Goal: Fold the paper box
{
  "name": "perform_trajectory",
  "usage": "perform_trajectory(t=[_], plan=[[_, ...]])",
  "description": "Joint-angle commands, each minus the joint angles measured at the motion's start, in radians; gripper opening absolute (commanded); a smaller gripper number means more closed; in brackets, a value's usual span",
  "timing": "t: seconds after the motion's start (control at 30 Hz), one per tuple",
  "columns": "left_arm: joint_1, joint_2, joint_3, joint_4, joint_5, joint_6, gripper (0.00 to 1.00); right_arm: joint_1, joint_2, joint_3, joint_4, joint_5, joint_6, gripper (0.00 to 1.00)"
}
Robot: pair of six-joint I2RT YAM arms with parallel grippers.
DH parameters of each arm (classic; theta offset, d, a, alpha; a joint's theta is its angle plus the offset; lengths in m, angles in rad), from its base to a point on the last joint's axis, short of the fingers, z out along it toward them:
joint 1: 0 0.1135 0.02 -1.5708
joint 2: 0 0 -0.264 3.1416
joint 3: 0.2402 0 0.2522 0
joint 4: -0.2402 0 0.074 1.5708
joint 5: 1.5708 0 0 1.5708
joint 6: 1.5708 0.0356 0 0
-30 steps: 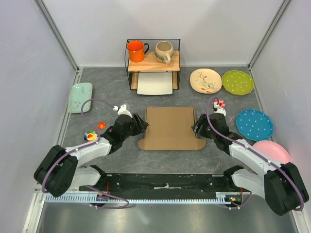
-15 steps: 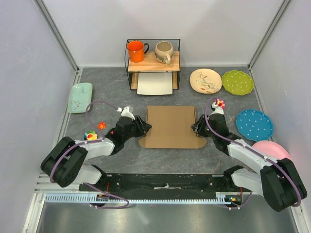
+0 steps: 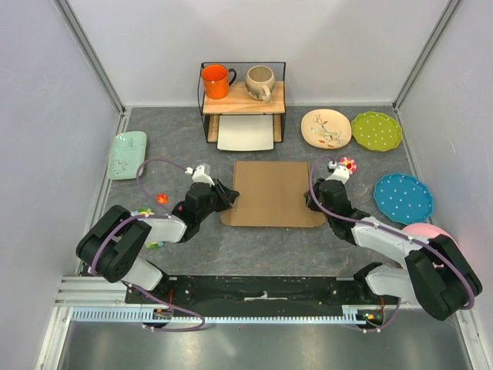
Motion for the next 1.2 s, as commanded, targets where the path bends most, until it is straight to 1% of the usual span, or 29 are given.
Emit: perform_trajectory(t=[0.0, 0.07, 0.17, 0.2, 0.27, 0.3, 0.33, 0.37, 0.4, 0.43, 0.47, 0.5, 0.57, 0.7, 0.73, 0.77, 0.8, 0.83, 0.87, 0.9, 0.93, 0.97, 1.03, 1.07, 1.17], plan=[[-0.072, 0.046, 0.002, -0.06, 0.141, -0.003, 0.13, 0.103, 0.078, -0.007, -0.078, -0.179, 0.026, 0.16], [-0.072, 0.017, -0.005, -0.068, 0.124, 0.005, 0.12, 0.103, 0.054, -0.004, -0.1, -0.164, 0.023, 0.16], [-0.072, -0.04, -0.007, -0.118, 0.1, 0.014, 0.13, 0.101, 0.008, 0.026, -0.152, -0.127, 0.02, 0.23], [-0.072, -0.055, -0.002, -0.156, 0.094, 0.017, 0.18, 0.101, -0.002, 0.036, -0.167, -0.119, 0.018, 0.32], [-0.071, -0.106, 0.005, -0.198, 0.068, 0.033, 0.25, 0.098, -0.032, 0.066, -0.216, -0.089, 0.015, 0.41], [-0.071, -0.123, 0.007, -0.234, 0.058, 0.037, 0.27, 0.097, -0.043, 0.076, -0.221, -0.076, 0.015, 0.48], [-0.069, -0.141, 0.01, -0.253, 0.043, 0.048, 0.29, 0.094, -0.052, 0.085, -0.271, -0.055, 0.013, 0.51], [-0.069, -0.176, 0.015, -0.271, 0.043, 0.053, 0.34, 0.088, -0.071, 0.105, -0.288, -0.044, 0.007, 0.54], [-0.068, -0.197, 0.018, -0.29, 0.014, 0.057, 0.37, 0.085, -0.078, 0.114, -0.304, -0.035, 0.003, 0.58], [-0.066, -0.213, 0.019, -0.328, -0.011, 0.063, 0.39, 0.08, -0.088, 0.122, -0.334, -0.023, -0.002, 0.6], [-0.065, -0.23, 0.019, -0.341, -0.021, 0.065, 0.46, 0.069, -0.107, 0.129, -0.344, -0.01, -0.01, 0.62], [-0.065, -0.259, 0.018, -0.345, -0.028, 0.069, 0.48, 0.068, -0.117, 0.131, -0.348, -0.01, -0.013, 0.65], [-0.063, -0.273, 0.016, -0.348, -0.029, 0.08, 0.54, 0.063, -0.135, 0.125, -0.362, -0.018, -0.016, 0.67], [-0.063, -0.252, 0.008, -0.341, -0.006, 0.08, 0.56, 0.057, -0.144, 0.061, -0.344, -0.049, 0.0, 0.68], [-0.063, -0.231, 0.004, -0.332, 0.012, 0.074, 0.56, 0.057, -0.146, 0.047, -0.329, -0.056, 0.004, 0.67], [-0.063, -0.221, -0.011, -0.303, 0.023, 0.068, 0.53, 0.057, -0.141, 0.015, -0.316, -0.067, 0.009, 0.66], [-0.063, -0.211, -0.019, -0.284, 0.031, 0.062, 0.5, 0.057, -0.141, -0.001, -0.304, -0.088, 0.016, 0.62], [-0.063, -0.189, -0.027, -0.269, 0.035, 0.054, 0.47, 0.057, -0.134, -0.015, -0.277, -0.102, 0.024, 0.59], [-0.063, -0.178, -0.037, -0.246, 0.063, 0.051, 0.39, 0.058, -0.129, -0.039, -0.264, -0.113, 0.027, 0.56], [-0.063, -0.168, -0.042, -0.233, 0.07, 0.047, 0.35, 0.057, -0.122, -0.05, -0.24, -0.13, 0.032, 0.49], [-0.063, -0.158, -0.045, -0.223, 0.086, 0.04, 0.32, 0.057, -0.111, -0.059, -0.232, -0.136, 0.039, 0.47], [-0.062, -0.139, -0.05, -0.206, 0.092, 0.039, 0.26, 0.057, -0.108, -0.068, -0.23, -0.142, 0.041, 0.41], [-0.063, -0.131, -0.054, -0.198, 0.098, 0.036, 0.22, 0.059, -0.106, -0.07, -0.207, -0.145, 0.043, 0.39], [-0.063, -0.134, -0.061, -0.198, 0.097, 0.036, 0.19, 0.057, -0.112, -0.064, -0.212, -0.139, 0.04, 0.38], [-0.063, -0.175, -0.071, -0.203, 0.08, 0.034, 0.14, 0.059, -0.14, -0.044, -0.247, -0.116, 0.032, 0.35]])
